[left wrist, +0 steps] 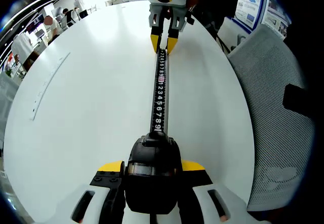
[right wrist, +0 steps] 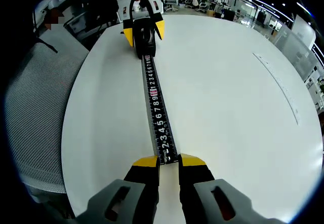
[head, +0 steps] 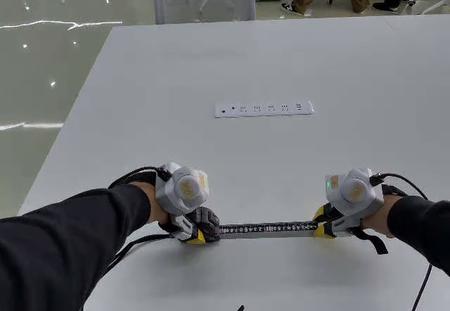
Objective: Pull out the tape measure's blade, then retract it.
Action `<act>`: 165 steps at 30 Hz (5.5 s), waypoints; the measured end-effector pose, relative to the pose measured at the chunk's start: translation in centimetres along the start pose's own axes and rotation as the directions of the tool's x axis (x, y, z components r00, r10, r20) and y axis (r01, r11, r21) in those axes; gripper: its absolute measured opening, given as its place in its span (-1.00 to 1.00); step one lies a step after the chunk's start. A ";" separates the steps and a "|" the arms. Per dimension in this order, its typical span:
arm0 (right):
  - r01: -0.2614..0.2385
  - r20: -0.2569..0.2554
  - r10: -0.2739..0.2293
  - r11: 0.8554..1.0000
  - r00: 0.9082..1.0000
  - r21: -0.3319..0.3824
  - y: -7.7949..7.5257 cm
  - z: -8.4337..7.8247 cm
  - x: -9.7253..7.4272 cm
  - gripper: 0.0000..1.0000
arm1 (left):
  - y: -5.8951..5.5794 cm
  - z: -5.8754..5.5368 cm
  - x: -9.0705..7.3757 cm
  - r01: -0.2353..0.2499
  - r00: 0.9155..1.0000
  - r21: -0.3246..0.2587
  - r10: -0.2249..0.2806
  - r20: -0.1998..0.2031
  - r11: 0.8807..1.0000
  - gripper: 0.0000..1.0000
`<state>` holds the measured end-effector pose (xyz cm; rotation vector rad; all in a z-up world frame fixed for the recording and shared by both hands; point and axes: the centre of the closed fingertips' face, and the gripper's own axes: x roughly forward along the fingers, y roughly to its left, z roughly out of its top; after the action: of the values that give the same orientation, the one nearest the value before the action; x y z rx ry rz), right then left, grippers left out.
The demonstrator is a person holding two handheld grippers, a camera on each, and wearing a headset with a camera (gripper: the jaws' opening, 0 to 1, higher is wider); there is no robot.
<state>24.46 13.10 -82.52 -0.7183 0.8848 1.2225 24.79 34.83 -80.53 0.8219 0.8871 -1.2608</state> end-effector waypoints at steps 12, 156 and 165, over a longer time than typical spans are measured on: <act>0.007 -0.013 -0.007 1.000 1.000 0.003 -0.2 -1.0 -0.6 -0.81 | 0.0 0.0 0.0 -0.002 1.000 0.000 0.002 0.000 1.000 -0.28; 0.383 0.163 -0.528 0.764 0.833 0.519 7.3 -8.0 -12.9 0.60 | -7.4 -10.8 -13.2 -0.217 0.772 -0.744 0.578 0.265 0.632 1.00; 0.386 0.136 -0.538 0.737 0.832 0.555 9.2 -9.3 -13.2 1.00 | -7.9 -11.9 -13.9 -0.210 0.765 -0.765 0.590 0.259 0.609 1.00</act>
<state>12.38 0.76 -75.53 -0.2852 0.6770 0.5696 14.59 50.46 -73.49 0.0406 0.6126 -0.5587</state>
